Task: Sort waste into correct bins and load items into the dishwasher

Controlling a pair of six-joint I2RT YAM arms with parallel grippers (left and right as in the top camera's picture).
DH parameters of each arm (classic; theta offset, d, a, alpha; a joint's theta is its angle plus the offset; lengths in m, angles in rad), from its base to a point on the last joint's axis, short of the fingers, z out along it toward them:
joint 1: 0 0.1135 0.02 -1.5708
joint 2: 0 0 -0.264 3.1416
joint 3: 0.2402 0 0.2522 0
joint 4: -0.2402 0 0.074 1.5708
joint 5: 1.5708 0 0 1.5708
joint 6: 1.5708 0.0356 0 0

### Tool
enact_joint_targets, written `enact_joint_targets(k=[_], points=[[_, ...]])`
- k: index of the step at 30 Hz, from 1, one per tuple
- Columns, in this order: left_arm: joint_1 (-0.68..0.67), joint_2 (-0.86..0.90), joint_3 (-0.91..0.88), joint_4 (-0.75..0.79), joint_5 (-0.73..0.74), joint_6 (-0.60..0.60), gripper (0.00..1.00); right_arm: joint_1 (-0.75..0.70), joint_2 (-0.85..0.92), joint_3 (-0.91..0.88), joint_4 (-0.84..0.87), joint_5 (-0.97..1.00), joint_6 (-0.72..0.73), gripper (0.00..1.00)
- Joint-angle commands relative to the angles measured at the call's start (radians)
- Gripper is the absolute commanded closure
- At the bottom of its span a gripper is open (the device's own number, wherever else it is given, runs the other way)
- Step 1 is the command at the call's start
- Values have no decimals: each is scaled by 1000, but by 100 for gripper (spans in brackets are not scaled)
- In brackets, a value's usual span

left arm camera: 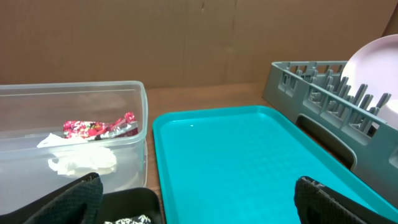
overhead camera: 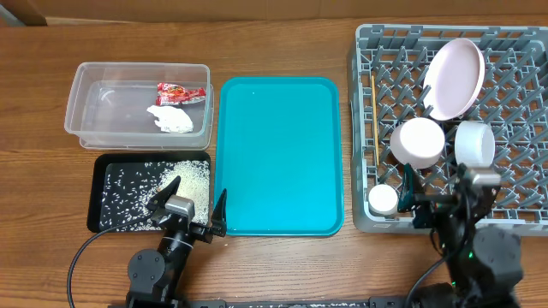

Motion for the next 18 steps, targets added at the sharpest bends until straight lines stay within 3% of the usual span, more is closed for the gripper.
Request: enact_joint_targets(k=[1, 11, 18], points=[[7, -11, -4, 2, 11, 8, 0, -29, -75, -114, 48, -6, 0, 0], [7, -11, -4, 2, 11, 8, 0, -72, -269, -386, 227, -22, 0, 0], [7, -11, -4, 2, 11, 8, 0, -72, -271, -507, 439, -22, -1, 0]])
